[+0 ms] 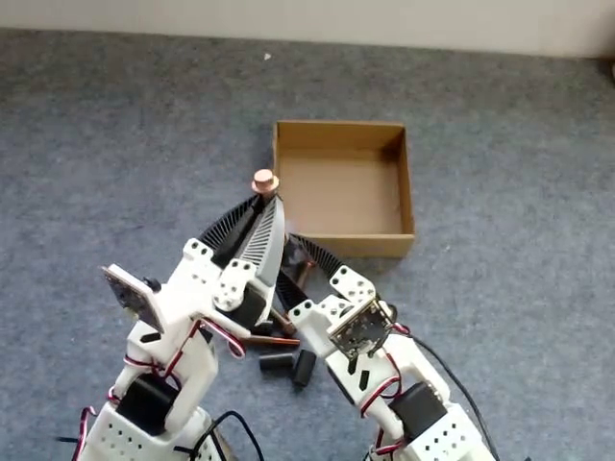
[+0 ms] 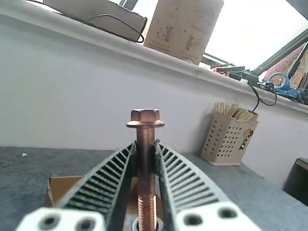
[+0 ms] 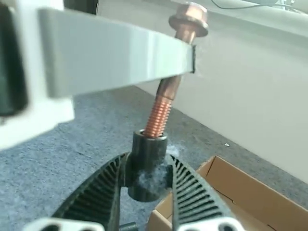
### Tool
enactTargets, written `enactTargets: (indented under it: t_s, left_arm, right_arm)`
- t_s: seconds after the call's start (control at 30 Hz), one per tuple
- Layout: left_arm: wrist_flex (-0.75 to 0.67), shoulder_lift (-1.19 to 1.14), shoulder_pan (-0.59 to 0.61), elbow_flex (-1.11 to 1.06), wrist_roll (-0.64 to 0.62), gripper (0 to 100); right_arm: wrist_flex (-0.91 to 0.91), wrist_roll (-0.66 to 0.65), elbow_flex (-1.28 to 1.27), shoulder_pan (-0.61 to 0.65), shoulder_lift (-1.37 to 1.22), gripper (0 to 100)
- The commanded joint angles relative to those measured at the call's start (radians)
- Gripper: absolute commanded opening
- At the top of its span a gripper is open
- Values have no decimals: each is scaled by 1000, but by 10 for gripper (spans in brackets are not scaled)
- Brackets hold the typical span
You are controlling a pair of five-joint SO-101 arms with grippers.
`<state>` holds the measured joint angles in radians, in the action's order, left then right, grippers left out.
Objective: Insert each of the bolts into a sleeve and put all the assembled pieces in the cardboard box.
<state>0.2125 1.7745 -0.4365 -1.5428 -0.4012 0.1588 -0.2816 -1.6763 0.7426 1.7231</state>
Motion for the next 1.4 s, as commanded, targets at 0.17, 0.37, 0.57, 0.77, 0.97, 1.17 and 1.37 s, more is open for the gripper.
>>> enactTargets:
  t_s: [0.17, 0.37, 0.57, 0.77, 0.97, 1.17, 1.37]
  left_arm:
    - [158, -2, -67, 61, 135, 5]
    - [293, -2, -68, 99, 137, 5]
    - [453, -2, -70, 165, 138, 27]
    - [578, -2, -61, 223, 137, 240]
    - [671, -2, -61, 295, 203, 207]
    - [810, -2, -27, 341, 351, 92]
    - [904, -2, 220, 348, 468, 7]
  right_arm:
    - [-35, -2, -128, -44, 15, 5]
    - [-35, -2, -128, -76, 15, 5]
    - [-35, -2, -128, -79, 15, 5]
    - [-30, -2, -130, -82, 15, 5]
    - [-25, -2, -131, -160, 10, 5]
    - [33, 0, -128, -237, 15, 5]
    - [51, 0, -125, -312, 15, 5]
